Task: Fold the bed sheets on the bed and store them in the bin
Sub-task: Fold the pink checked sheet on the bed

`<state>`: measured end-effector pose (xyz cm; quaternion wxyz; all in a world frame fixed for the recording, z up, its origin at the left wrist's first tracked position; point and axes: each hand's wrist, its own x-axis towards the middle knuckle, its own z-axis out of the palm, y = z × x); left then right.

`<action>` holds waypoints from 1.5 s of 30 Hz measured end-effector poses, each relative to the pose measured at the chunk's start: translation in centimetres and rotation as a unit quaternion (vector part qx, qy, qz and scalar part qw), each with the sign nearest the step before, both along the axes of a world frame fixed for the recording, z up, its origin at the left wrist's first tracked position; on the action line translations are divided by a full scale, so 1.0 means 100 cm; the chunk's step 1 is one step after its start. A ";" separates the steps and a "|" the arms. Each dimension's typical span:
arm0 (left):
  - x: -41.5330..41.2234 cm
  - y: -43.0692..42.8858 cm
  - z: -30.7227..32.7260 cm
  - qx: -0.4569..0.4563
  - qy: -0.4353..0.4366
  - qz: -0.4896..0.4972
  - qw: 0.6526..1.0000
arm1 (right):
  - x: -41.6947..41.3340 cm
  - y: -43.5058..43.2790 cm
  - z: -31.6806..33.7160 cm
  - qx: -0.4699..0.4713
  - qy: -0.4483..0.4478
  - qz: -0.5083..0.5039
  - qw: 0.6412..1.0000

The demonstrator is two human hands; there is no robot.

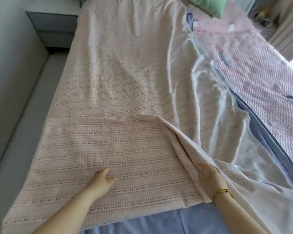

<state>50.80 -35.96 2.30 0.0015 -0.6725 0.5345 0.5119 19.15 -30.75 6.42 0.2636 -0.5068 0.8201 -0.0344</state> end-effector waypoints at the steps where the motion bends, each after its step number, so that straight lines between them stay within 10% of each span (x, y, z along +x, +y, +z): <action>1: -0.019 0.000 0.005 -0.007 0.011 -0.017 1.000 | -0.017 0.007 0.003 0.000 -0.004 -0.035 0.999; 12: -0.265 -0.016 0.033 -0.210 0.044 -0.124 0.969 | -0.233 0.014 -0.010 -0.017 -0.079 -0.259 0.962; 25: -0.449 -0.068 -0.040 -0.148 -0.361 -0.164 0.906 | -0.370 -0.145 -0.094 0.010 -0.255 -0.130 0.958; 34: -0.447 -0.095 -0.061 -0.149 -0.265 -0.065 0.951 | -0.449 -0.134 -0.080 -0.097 -0.235 -0.150 0.956; 41: -0.428 -0.106 -0.053 -0.165 -0.108 -0.027 0.980 | -0.464 -0.120 -0.099 -0.011 -0.240 -0.201 0.950; 45: -0.419 -0.093 -0.033 -0.145 -0.092 -0.038 0.984 | -0.472 -0.088 -0.080 -0.014 -0.398 -0.256 0.881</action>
